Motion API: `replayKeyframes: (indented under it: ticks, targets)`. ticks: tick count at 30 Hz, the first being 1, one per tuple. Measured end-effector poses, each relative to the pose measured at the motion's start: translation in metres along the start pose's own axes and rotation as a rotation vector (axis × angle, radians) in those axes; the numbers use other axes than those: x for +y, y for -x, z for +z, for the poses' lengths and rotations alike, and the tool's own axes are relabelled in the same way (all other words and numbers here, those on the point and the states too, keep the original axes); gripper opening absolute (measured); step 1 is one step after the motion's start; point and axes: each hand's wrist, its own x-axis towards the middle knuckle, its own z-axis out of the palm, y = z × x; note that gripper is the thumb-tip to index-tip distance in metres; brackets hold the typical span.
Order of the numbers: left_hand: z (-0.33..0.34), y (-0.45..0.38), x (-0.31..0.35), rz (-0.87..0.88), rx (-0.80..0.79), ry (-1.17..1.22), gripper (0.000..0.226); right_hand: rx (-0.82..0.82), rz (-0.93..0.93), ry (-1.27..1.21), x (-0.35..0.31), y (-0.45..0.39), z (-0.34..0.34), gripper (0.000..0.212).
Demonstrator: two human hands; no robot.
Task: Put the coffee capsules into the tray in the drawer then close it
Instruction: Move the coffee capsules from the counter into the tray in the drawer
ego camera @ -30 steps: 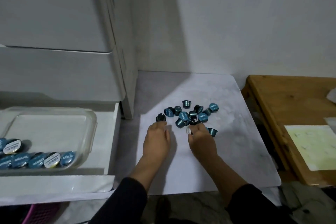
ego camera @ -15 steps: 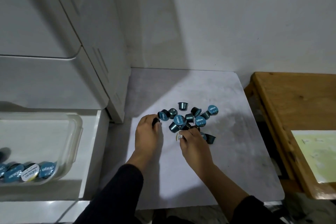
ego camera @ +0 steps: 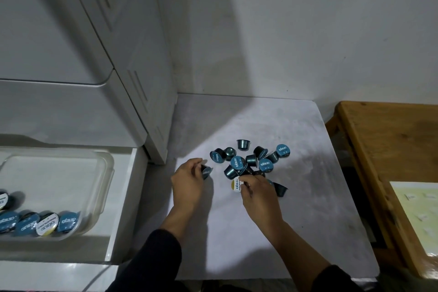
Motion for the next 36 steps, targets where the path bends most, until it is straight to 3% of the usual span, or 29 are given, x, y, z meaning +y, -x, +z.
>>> replayKeyframes:
  ticks: [6, 13, 22, 26, 29, 36]
  targets:
    - [-0.001, 0.01, 0.001, 0.106, -0.041, -0.042, 0.015, 0.011, 0.012, 0.003, -0.003, -0.001, 0.001, 0.023]
    - [-0.005, 0.014, -0.001, 0.112, -0.033, -0.017, 0.016, -0.008, 0.073, -0.027, -0.005, -0.002, -0.002, 0.024]
    - [-0.015, 0.023, 0.016, -0.083, -0.034, 0.171, 0.025, 0.034, 0.096, -0.175, -0.015, -0.004, -0.012, 0.023]
    - [-0.031, 0.024, 0.036, -0.052, -0.081, 0.246, 0.024, 0.142, 0.113, -0.394, -0.029, -0.008, -0.024, 0.02]
    - [-0.05, 0.025, 0.052, -0.027, -0.12, 0.319, 0.028, 0.116, 0.185, -0.604, -0.053, -0.013, -0.042, 0.021]
    - [-0.132, 0.023, 0.076, 0.107, -0.223, 0.32, 0.033, 0.068, 0.105, -0.74, -0.118, -0.004, -0.08, 0.022]
